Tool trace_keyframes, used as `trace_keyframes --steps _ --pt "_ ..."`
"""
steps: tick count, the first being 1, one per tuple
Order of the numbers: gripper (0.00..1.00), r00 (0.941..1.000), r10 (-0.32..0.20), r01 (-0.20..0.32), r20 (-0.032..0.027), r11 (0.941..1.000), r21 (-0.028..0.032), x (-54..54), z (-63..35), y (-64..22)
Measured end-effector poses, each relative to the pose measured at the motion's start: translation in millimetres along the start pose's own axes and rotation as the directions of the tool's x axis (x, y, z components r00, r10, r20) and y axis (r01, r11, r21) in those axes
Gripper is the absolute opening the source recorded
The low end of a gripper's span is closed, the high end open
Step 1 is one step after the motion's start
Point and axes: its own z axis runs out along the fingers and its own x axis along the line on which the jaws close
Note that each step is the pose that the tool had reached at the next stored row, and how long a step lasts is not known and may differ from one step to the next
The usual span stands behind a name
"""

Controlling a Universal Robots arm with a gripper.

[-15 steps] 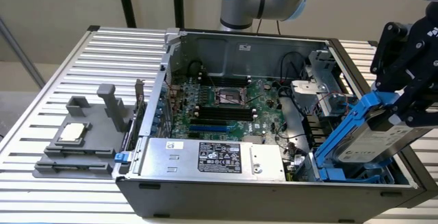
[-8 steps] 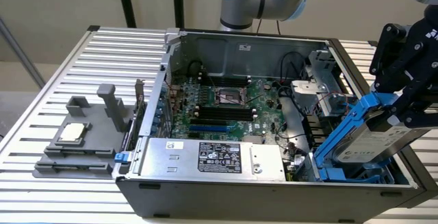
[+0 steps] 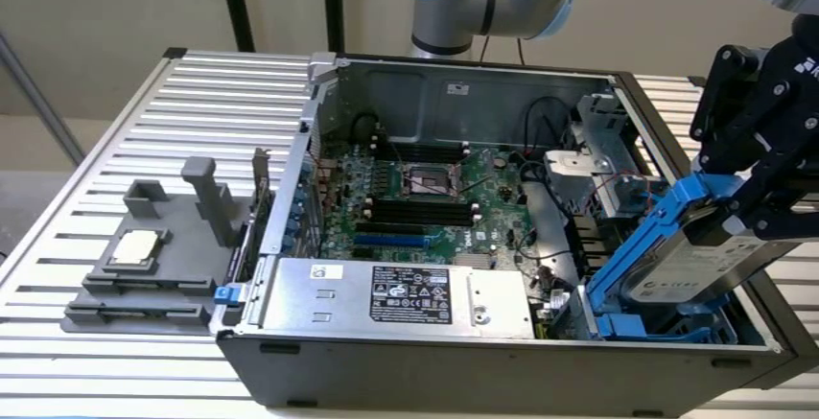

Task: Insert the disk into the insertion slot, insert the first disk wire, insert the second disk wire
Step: 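Insert the disk into the insertion slot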

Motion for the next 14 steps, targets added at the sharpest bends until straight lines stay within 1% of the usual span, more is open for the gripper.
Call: trace_keyframes --steps 4,6,12,14 --pt "0.32 1.0 -0.001 0.001 0.0082 1.0 0.0001 0.0 0.9 -0.3" --pt "0.32 0.9999 -0.001 0.001 0.0114 1.0 0.0001 0.0 1.4 -0.5" --pt "0.32 0.9998 -0.001 0.001 0.0186 1.0 0.0003 0.3 4.1 -0.7" --pt "0.32 0.9998 -0.001 0.001 0.0198 1.0 0.0002 0.5 4.8 -0.9"
